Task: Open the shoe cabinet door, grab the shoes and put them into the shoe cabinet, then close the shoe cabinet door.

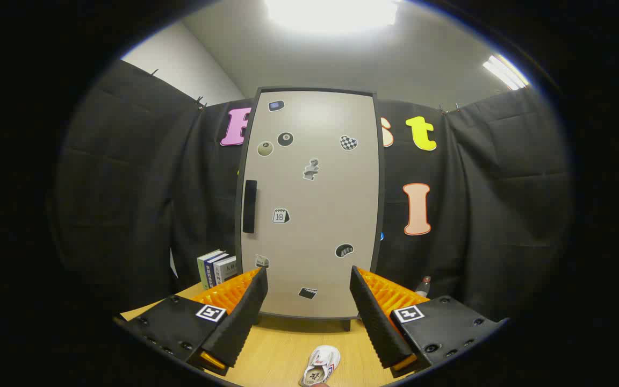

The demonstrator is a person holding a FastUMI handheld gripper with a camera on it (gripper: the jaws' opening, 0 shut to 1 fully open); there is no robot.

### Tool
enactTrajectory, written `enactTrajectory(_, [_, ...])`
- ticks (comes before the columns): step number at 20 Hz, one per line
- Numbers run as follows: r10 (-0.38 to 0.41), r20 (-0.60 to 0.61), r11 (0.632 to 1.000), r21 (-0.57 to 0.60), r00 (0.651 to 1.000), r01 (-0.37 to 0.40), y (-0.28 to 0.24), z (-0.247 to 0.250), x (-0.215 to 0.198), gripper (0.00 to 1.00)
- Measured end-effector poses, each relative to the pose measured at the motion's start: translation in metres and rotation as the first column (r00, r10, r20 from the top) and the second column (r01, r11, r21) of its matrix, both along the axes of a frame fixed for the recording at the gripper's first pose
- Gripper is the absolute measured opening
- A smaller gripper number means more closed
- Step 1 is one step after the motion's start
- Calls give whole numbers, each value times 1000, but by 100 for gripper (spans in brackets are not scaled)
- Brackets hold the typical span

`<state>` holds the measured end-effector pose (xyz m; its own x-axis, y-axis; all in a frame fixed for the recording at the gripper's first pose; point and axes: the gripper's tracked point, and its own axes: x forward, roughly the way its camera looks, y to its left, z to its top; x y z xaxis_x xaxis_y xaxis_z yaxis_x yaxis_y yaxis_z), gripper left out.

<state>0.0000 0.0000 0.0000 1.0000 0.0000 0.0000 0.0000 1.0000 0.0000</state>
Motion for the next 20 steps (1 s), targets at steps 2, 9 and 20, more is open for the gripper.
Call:
enactTrajectory(2, [3, 2, 1000, 6, 1000, -3, -2, 1, 1, 97])
enactTrajectory(9, [29, -8, 1000, 10, 1000, -28, 2, 1, 6, 97])
enactTrajectory(20, [76, -30, 997, -19, 997, -76, 22, 10, 30, 97])
